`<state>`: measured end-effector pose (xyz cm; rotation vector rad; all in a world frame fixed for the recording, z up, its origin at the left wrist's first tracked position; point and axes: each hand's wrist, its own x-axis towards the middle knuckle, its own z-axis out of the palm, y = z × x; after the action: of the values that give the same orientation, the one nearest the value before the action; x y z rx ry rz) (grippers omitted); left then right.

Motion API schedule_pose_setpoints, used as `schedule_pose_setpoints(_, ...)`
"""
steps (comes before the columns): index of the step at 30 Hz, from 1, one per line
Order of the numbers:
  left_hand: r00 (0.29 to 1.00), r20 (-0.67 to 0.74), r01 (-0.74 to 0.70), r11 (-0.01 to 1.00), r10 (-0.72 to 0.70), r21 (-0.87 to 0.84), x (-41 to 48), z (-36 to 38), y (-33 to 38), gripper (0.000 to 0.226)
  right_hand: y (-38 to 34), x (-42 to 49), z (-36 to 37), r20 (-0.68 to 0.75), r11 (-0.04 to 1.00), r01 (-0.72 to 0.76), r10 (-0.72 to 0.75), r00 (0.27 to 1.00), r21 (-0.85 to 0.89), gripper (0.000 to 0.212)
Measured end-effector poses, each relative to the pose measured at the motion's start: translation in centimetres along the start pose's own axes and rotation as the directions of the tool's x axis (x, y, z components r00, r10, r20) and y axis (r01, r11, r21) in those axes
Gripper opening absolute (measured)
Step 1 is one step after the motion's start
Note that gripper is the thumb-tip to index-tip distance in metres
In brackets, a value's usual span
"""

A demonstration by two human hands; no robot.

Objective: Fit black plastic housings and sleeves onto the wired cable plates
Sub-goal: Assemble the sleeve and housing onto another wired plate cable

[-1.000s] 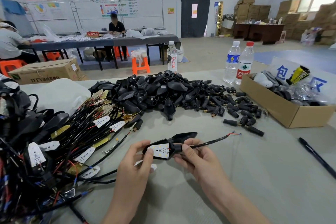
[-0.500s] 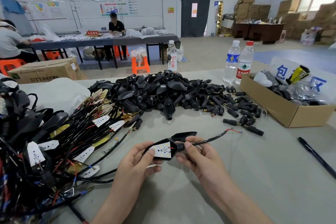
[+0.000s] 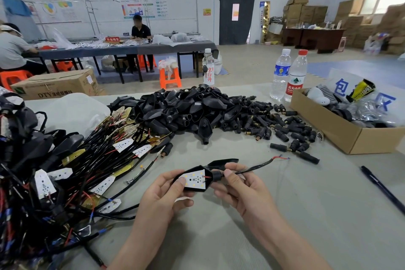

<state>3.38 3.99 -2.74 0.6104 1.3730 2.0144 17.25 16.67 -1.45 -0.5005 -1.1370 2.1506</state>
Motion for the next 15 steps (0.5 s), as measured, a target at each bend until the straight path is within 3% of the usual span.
schedule_pose_setpoints(7, 0.993, -0.113, -0.029, 0.996, 0.019, -0.087, 0.7, -1.1, 0.1, 0.024, -1.2, 0.2, -0.3, -0.07, 0.998, -0.003, 0.008, 0.998, 0.067, 0.029)
schedule_pose_setpoints(15, 0.989, -0.142, -0.054, 0.998, 0.047, -0.043, 0.6, -0.9, -0.1, 0.018, -0.6, 0.2, -0.1, -0.07, 0.998, 0.001, 0.003, 0.998, 0.063, 0.037)
